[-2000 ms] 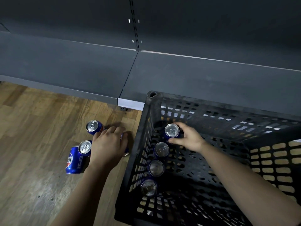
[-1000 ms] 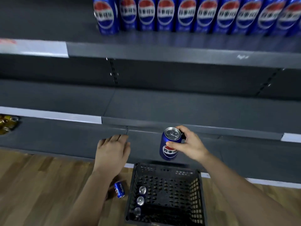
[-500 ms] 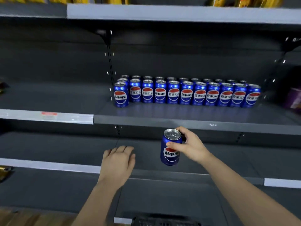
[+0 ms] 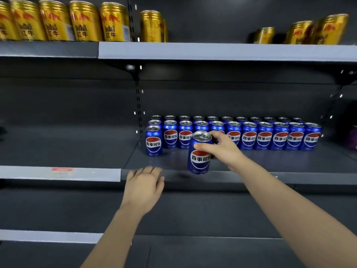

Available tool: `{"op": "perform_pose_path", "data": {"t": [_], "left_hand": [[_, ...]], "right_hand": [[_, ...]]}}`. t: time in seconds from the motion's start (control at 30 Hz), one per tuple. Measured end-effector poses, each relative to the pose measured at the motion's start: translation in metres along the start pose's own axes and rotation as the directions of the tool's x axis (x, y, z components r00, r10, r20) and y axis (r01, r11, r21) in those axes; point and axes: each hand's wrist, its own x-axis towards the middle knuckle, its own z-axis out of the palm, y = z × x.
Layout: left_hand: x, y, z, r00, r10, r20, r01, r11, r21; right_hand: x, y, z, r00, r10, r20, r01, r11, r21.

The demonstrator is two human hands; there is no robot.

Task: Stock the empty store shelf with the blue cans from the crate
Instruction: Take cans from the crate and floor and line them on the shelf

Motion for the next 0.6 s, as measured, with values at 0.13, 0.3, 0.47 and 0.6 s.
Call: {"op": "perform_pose_path", "data": {"t": [0.13,0.3,0.47,0.6], "left_hand": [[0.017,-0.018,0.005,0.999,0.002,-0.043,-0.001,1.000,0.019],[0.030,-0.028,0.013,0.999,-0.007,-0.052,0.008,1.000,0.030],[0.042,-0.033,0.024,0.997,0.004,-0.074,-0.002,1.000,0.023],[0.050,-0.038,0.031,0.996,0.017,-0.086,-0.013,0.999,0.037]], "right_hand": [[0.024,0.000,0.014,0.999,0.020,-0.035,-0.020,1.000,0.002],[0.046,0.013,0.032,0.997,0.038,-0.064,-0.037,0.999,0.020],[0.061,0.028,0.044,0.996,0.045,-0.076,-0.042,0.998,0.040],[0.069,0.039,0.051,0.997,0.056,-0.058,-0.054,0.998,0.038]]}}
